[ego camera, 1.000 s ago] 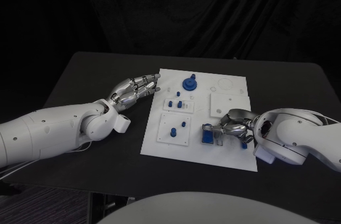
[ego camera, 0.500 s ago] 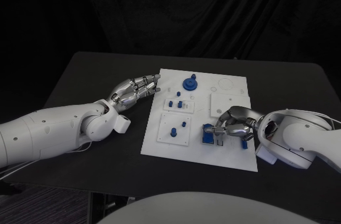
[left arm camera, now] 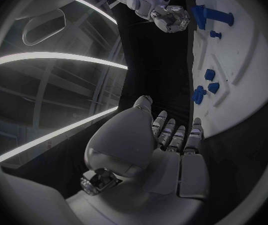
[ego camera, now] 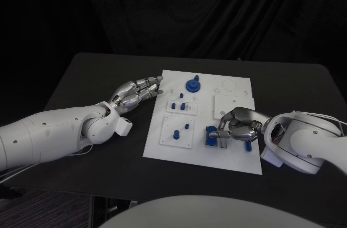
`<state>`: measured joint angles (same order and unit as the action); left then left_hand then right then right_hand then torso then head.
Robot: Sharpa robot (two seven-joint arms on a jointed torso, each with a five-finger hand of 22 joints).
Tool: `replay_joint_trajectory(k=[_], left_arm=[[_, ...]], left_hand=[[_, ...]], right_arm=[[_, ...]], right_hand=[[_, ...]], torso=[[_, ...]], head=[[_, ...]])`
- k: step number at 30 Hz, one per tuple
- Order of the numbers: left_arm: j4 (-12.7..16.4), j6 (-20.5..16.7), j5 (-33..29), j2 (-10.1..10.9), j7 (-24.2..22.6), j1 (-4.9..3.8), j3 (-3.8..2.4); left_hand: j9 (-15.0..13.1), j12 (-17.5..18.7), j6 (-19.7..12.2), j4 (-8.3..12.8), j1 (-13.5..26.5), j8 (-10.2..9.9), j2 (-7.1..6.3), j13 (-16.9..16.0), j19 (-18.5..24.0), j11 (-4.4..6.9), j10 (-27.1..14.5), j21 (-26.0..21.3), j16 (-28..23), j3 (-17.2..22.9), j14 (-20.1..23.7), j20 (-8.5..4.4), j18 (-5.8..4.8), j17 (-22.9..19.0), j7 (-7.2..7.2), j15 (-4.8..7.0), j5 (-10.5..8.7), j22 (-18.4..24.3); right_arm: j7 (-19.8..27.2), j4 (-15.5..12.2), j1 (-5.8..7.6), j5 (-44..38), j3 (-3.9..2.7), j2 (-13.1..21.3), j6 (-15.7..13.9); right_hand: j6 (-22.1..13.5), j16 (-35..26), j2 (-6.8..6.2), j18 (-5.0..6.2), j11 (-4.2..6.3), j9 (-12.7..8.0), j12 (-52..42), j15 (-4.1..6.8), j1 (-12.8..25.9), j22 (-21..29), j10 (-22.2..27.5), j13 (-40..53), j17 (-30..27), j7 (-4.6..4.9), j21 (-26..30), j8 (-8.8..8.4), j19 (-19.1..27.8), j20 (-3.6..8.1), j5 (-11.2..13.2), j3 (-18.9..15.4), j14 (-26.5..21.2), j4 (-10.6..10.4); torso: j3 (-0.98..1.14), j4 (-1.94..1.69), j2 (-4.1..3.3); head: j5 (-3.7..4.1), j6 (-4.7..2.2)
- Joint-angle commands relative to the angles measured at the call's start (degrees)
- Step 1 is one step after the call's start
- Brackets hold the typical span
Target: Assemble the parts on the task board
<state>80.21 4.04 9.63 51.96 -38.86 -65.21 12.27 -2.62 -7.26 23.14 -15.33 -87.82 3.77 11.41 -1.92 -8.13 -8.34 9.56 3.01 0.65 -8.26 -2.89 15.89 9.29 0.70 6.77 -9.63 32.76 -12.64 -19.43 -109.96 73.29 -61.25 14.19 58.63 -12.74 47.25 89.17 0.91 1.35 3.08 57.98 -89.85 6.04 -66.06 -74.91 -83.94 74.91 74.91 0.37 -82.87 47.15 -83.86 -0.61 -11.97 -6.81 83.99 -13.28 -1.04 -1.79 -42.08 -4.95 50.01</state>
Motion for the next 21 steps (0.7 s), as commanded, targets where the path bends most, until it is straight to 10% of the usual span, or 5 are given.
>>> replay_joint_trajectory(k=[1,21], left_arm=[[0.1,0.9,0.0,0.0,-0.9,0.11,-0.05],[0.0,1.0,0.0,0.0,-0.9,0.17,-0.05]], left_hand=[[0.0,-0.3,0.0,0.0,-0.2,0.3,0.41,-0.1,0.1,-0.22,0.1,0.2,0.4,0.4,0.0,0.35,0.90,0.1,0.24,-0.46,0.13,0.0],[0.0,-0.3,0.0,0.0,-0.2,0.4,0.42,-0.1,0.0,-0.41,0.1,0.3,0.4,0.4,-0.1,0.39,0.89,0.1,0.27,-0.50,0.12,-0.1]], right_arm=[[-0.5,0.1,-0.38,-4.8,0.00,0.0,2.6],[-0.4,1.2,-1.21,-8.1,0.00,-0.9,2.9]], right_hand=[[-0.6,0.0,-0.56,0.67,0.32,0.8,-0.1,0.42,-0.5,-12.4,-6.1,15.1,13.2,-0.10,0.5,0.69,-2.4,0.48,-0.3,-0.6,5.6,0.0],[-1.8,-0.2,-0.93,0.78,0.59,3.6,-0.1,0.67,-6.2,-12.3,-6.1,15.1,12.7,-0.39,1.1,2.76,-2.2,0.74,-0.4,-0.3,5.5,2.8]], torso=[[-0.03,0.00,0.03],[-0.02,-0.04,0.00]], head=[[-0.05,-0.01],[-0.14,-0.01]])
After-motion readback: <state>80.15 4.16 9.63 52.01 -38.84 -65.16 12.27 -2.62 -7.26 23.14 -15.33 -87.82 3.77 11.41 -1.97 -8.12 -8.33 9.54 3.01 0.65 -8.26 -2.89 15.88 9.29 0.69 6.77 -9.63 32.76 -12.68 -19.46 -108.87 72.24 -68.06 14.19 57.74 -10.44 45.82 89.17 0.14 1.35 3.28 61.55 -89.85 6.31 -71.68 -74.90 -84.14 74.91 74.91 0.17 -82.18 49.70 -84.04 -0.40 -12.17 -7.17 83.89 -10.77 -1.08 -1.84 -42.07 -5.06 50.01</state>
